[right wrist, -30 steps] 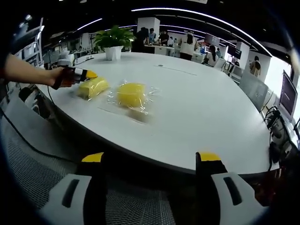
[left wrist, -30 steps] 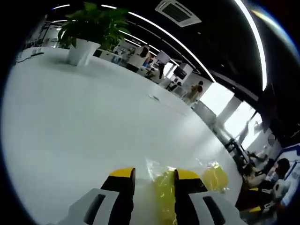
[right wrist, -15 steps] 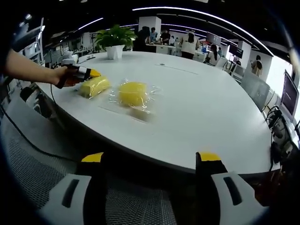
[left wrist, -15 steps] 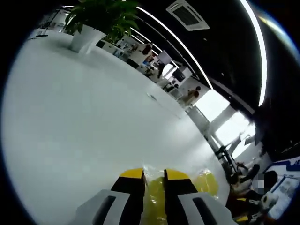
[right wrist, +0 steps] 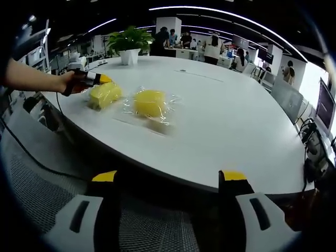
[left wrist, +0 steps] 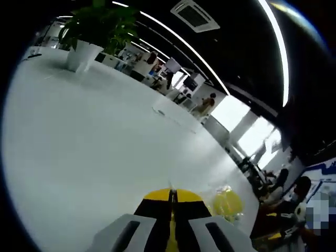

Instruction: Compare the silicone blocks by pressing each to a similar depth, holding the contact briefly, and releasing to observe deformation and rebound differences across the visible hardness samples.

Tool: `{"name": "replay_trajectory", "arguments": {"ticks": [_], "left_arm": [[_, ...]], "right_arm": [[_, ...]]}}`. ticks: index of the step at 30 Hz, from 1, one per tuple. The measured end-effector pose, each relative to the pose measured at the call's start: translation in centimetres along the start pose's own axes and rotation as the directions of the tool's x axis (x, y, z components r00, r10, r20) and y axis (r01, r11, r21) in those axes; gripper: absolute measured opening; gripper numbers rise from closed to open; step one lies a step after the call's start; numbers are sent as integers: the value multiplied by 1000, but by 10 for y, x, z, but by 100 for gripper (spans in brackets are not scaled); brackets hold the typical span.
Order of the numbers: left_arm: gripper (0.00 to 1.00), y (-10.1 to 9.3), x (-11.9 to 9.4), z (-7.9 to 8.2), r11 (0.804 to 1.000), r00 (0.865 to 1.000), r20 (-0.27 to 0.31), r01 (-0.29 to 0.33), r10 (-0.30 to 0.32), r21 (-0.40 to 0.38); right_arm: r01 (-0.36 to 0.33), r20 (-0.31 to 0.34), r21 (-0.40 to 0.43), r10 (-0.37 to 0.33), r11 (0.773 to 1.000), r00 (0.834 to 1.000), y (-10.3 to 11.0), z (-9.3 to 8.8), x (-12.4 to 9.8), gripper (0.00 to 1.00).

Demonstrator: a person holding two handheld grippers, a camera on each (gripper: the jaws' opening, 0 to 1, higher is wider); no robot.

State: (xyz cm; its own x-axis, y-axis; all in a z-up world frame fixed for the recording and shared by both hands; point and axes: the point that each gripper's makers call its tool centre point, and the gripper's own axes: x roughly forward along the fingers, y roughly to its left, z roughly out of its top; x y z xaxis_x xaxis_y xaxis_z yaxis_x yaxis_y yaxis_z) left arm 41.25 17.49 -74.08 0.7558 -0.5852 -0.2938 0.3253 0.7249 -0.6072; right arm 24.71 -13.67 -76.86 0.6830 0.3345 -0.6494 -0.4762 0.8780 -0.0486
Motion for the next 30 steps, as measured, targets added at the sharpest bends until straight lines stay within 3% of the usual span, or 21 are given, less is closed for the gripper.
{"name": "replay_trajectory", "arguments": {"ticks": [2,9,13,15,17,18,20,25,30], "left_arm": [[0,-10,-6,7,999,1000,14,26,-27,30],[0,-32,-20,25,998,997,47,68,-69,7],[0,-66,-25,36,987,984,72,160,-162,30],[0,-75,-28,39,984,981,77,173,-176,37],[0,-87,-31,44,978,974,93,204,-207,37],[0,-98,-34,48,969,964,105,243,-246,41],[0,-108,-38,47,964,960,99,255,-262,78],[0,-131,-47,45,946,946,81,304,-314,112],[0,-175,-61,51,907,916,71,375,-394,189]], "right_arm": [[-3,1,2,3,1000,1000,0,0,0,72],[-5,10,4,5,1000,1000,1,2,-1,71],[-8,15,4,8,1000,1000,2,3,-1,71],[-7,20,4,7,1000,1000,2,3,-1,71],[-6,26,4,6,1000,1000,2,4,-2,70],[-8,31,4,8,1000,999,3,5,-2,70],[-50,40,-15,50,999,998,11,6,-3,72],[-46,51,-14,47,999,998,12,7,-4,72],[-38,52,-6,38,999,998,11,7,-5,70]]}}
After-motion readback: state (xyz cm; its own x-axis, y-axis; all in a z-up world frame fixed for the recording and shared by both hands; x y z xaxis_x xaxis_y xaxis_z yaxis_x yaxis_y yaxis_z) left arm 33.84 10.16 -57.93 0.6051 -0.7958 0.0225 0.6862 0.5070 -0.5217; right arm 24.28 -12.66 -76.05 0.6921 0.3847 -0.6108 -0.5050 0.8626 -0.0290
